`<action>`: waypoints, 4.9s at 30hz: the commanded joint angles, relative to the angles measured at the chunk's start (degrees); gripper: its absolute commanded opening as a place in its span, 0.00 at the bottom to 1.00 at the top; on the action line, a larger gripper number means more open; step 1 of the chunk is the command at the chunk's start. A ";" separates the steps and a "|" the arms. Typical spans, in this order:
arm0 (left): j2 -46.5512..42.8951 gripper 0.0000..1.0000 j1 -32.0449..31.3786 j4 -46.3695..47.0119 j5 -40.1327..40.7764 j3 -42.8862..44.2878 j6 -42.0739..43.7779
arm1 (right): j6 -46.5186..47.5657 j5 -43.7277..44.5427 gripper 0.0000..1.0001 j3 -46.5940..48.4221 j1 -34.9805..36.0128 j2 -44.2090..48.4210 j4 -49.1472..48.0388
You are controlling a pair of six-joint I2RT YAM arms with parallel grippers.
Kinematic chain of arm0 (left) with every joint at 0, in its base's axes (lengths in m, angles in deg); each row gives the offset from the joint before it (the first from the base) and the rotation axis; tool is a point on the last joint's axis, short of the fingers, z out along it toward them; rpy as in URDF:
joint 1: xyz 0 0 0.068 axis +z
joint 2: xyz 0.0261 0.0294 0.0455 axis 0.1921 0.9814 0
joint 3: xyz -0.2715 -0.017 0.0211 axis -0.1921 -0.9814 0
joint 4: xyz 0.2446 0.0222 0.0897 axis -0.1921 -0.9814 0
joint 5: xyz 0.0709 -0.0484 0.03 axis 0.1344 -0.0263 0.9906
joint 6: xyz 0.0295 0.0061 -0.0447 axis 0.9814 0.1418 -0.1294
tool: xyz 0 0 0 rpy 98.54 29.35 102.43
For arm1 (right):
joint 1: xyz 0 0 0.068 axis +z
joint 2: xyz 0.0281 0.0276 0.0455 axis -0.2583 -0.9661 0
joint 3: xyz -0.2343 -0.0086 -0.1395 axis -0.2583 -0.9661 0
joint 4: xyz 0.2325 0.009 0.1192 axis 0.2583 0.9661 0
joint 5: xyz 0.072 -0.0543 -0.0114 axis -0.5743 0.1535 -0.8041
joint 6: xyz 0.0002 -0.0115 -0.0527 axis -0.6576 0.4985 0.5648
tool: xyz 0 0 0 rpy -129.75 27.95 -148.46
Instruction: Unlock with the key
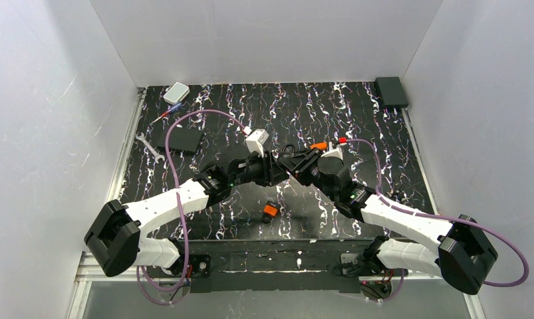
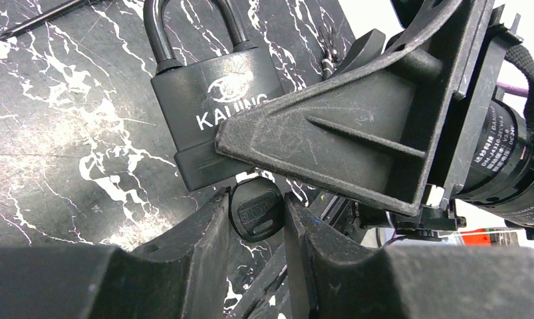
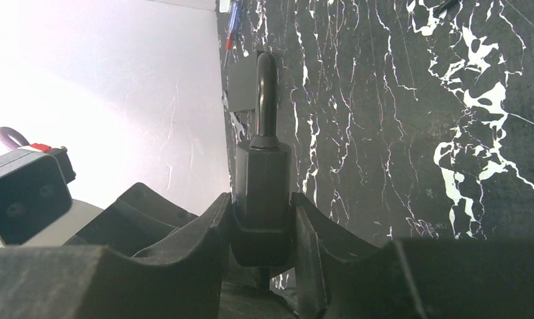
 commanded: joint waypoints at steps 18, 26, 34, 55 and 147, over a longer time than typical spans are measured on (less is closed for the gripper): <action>-0.70 0.00 -4.20 -5.43 14.16 5.30 14.43 | 1.92 -0.44 0.01 5.43 1.39 1.80 0.82; -0.03 0.00 -6.85 -10.06 19.53 7.97 18.78 | 2.42 -0.56 0.01 6.58 1.91 0.99 2.45; 0.44 0.00 -8.10 -12.92 25.26 10.27 22.46 | 3.10 -0.10 0.01 7.78 2.09 0.76 4.64; 3.14 0.00 -13.66 -18.76 39.13 15.45 37.27 | 2.87 2.70 0.01 11.52 3.38 -0.51 11.75; -8.52 0.03 6.17 7.88 -8.17 -1.97 -7.85 | 1.80 1.75 0.01 6.90 4.03 6.20 -3.92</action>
